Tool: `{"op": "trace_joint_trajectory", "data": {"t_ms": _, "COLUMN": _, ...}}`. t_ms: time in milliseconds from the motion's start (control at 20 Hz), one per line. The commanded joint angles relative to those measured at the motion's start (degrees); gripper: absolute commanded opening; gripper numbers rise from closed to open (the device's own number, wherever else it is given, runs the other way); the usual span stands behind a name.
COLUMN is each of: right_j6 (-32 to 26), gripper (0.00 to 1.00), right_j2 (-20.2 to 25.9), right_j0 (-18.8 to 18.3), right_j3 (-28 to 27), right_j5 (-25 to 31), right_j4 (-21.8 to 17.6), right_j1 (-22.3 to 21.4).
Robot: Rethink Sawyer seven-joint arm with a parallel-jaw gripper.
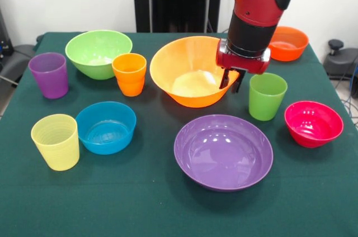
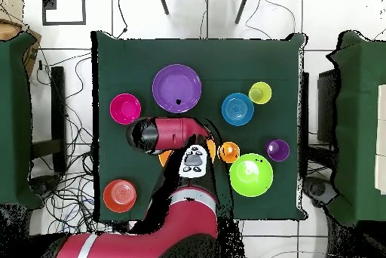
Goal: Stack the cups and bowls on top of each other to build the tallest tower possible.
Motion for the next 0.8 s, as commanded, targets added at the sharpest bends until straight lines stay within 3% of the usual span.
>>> {"op": "trace_joint_trajectory", "data": {"t_ms": 50, "right_j6": -0.6, "gripper": 0.0, "right_j2": 7.2, "right_j0": -0.4, "right_j3": 0.7, "right_j5": -1.7, "right_j4": -3.4, "right_j1": 1.8}}
{"op": "trace_joint_trajectory", "data": {"t_ms": 800, "right_j6": 0.7, "gripper": 0.0, "right_j2": 5.6, "right_j0": 1.0, "right_j3": -0.5, "right_j5": -2.0, "right_j4": -3.9, "right_j1": 2.6}}
